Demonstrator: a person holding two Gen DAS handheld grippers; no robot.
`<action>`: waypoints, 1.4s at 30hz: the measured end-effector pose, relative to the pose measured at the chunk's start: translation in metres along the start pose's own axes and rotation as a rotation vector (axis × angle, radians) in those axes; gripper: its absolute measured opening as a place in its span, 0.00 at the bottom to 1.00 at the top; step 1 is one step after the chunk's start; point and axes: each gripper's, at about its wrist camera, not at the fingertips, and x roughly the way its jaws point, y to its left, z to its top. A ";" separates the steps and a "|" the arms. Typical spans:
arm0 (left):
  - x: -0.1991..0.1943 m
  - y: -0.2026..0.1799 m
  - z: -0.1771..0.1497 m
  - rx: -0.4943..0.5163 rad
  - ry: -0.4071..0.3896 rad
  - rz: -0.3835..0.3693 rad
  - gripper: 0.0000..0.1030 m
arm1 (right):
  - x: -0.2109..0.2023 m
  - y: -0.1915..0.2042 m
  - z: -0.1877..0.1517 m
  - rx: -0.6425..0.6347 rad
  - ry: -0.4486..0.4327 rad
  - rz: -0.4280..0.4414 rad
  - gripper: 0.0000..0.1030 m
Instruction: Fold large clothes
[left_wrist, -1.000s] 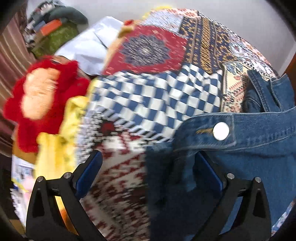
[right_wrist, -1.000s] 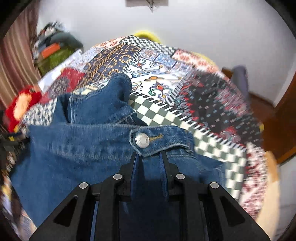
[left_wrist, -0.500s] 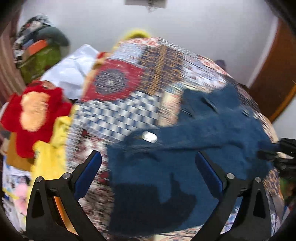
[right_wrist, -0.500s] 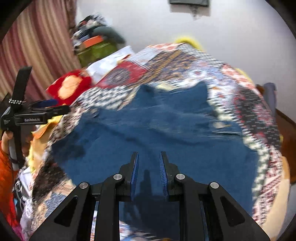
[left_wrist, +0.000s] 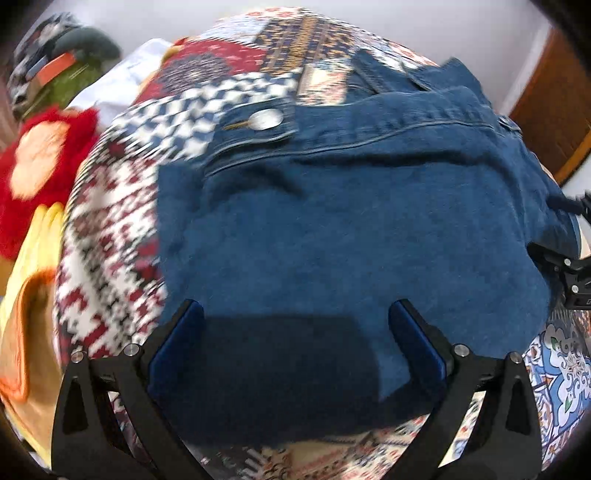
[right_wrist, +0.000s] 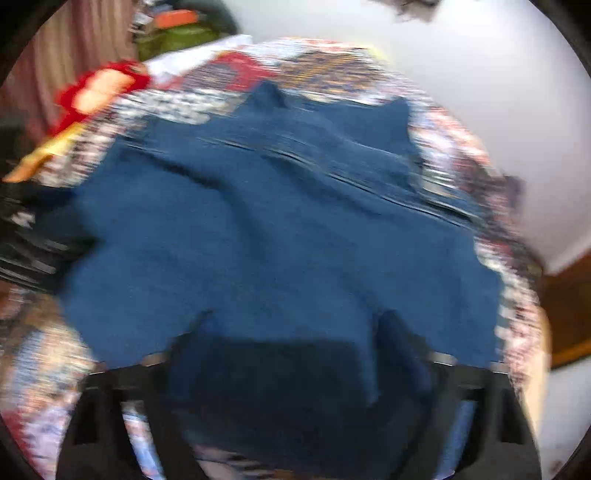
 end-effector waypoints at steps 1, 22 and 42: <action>-0.002 0.005 -0.004 -0.006 -0.002 0.025 1.00 | -0.001 -0.008 -0.006 0.015 -0.003 0.033 0.91; -0.072 0.076 -0.050 -0.198 -0.082 0.250 1.00 | -0.058 -0.120 -0.083 0.390 0.029 0.049 0.91; -0.009 0.035 -0.082 -0.567 0.025 -0.341 0.99 | -0.047 -0.018 -0.013 0.230 -0.001 0.274 0.91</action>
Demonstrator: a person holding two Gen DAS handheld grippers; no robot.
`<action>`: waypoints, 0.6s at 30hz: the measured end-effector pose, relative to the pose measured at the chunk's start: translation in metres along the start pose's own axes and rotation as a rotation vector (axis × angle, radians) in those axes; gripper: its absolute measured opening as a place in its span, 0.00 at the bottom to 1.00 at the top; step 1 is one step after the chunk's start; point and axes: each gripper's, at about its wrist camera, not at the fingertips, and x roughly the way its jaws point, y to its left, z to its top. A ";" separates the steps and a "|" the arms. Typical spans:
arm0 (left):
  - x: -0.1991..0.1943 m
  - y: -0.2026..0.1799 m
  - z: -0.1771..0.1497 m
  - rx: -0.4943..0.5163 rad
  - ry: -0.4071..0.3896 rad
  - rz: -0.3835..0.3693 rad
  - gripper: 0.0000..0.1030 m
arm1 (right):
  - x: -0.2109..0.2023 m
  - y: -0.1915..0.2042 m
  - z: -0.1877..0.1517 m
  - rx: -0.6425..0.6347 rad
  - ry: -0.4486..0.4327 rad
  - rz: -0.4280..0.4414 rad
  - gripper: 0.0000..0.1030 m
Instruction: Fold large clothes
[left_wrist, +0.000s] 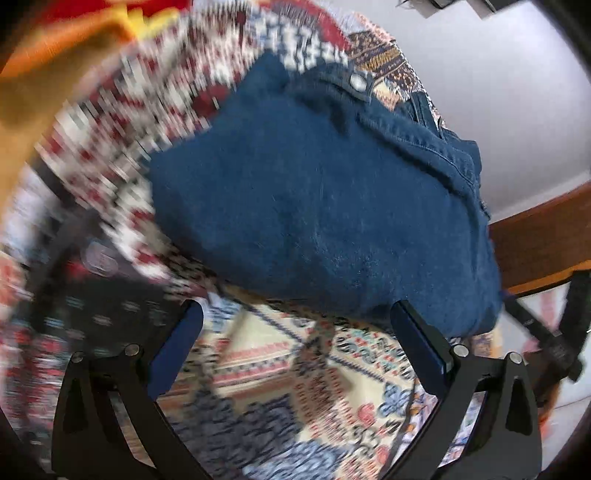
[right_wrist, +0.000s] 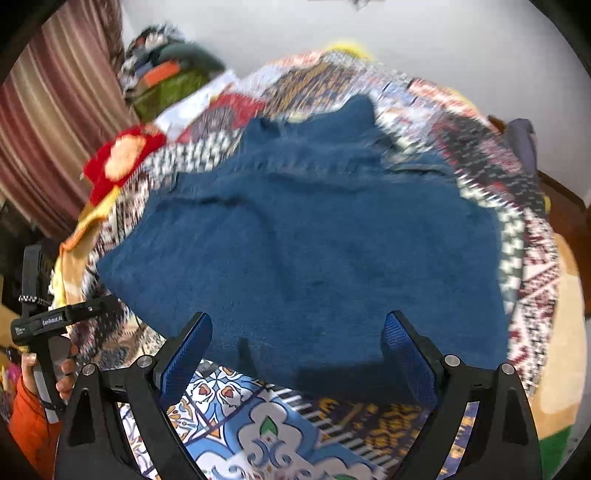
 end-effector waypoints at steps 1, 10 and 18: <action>0.007 0.001 0.001 -0.021 0.005 -0.036 0.98 | 0.009 0.001 0.000 -0.003 0.021 -0.002 0.91; 0.044 -0.013 0.032 -0.038 -0.039 -0.166 0.88 | 0.037 -0.002 -0.003 -0.035 0.032 -0.005 0.98; 0.028 -0.013 0.041 -0.069 -0.143 -0.116 0.46 | 0.032 -0.002 0.003 -0.008 0.050 0.008 0.98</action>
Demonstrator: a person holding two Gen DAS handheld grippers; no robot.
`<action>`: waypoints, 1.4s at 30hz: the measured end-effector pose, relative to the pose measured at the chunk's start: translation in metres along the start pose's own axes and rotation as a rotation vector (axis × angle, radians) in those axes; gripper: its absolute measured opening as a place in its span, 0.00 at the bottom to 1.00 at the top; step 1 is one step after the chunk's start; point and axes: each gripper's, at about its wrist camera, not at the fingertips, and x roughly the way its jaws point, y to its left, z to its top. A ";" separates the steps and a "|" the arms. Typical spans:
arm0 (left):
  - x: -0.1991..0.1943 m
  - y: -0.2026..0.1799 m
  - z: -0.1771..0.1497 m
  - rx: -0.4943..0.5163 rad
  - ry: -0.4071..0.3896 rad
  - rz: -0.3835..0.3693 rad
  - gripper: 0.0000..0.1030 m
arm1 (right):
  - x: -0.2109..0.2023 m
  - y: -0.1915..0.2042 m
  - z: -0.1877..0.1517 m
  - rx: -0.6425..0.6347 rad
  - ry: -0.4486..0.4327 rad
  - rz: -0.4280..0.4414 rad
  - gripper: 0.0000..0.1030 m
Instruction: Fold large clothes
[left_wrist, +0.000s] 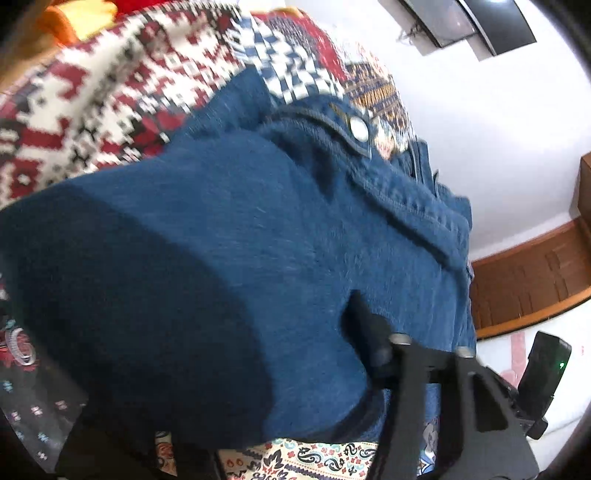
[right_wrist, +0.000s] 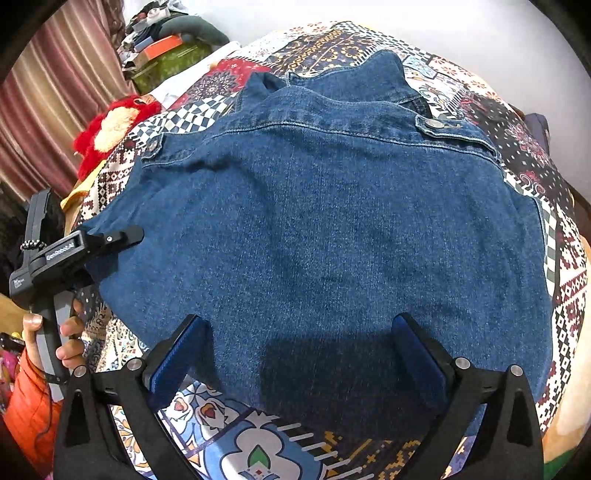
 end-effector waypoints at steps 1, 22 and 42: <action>-0.005 -0.002 0.001 0.004 -0.012 0.001 0.43 | -0.002 -0.001 0.001 0.010 0.004 0.005 0.98; -0.156 -0.121 0.000 0.445 -0.471 0.191 0.32 | 0.016 0.074 0.034 -0.117 -0.014 0.014 0.98; -0.072 -0.265 -0.060 0.906 -0.408 0.172 0.30 | -0.089 -0.040 -0.015 0.031 -0.103 -0.017 0.99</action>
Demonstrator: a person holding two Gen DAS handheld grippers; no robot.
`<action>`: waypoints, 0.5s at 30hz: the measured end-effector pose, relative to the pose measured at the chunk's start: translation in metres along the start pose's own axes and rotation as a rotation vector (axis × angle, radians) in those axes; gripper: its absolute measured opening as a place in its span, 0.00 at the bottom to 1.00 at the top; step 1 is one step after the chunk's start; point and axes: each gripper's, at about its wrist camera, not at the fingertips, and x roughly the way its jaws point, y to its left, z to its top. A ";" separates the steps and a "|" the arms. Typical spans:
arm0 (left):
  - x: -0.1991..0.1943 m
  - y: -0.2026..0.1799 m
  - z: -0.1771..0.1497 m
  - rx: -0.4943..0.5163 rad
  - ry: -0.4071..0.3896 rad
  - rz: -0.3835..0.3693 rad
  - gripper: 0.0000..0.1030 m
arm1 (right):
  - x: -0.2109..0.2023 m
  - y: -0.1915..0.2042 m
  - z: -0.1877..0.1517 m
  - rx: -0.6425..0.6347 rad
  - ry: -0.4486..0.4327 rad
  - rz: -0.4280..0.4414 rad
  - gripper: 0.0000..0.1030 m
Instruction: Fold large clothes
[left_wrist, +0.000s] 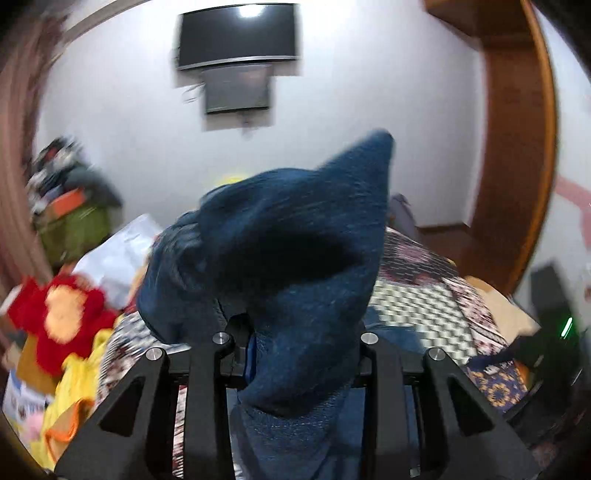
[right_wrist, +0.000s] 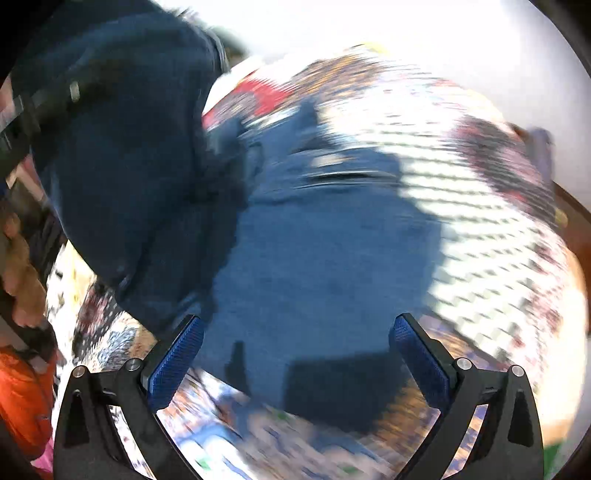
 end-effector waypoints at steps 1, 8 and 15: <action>0.004 -0.017 0.000 0.036 0.005 -0.029 0.30 | -0.013 -0.015 -0.005 0.035 -0.019 -0.026 0.99; 0.034 -0.103 -0.037 0.235 0.177 -0.208 0.29 | -0.080 -0.103 -0.037 0.249 -0.102 -0.138 0.99; 0.040 -0.137 -0.092 0.430 0.350 -0.296 0.30 | -0.119 -0.107 -0.061 0.294 -0.176 -0.150 0.99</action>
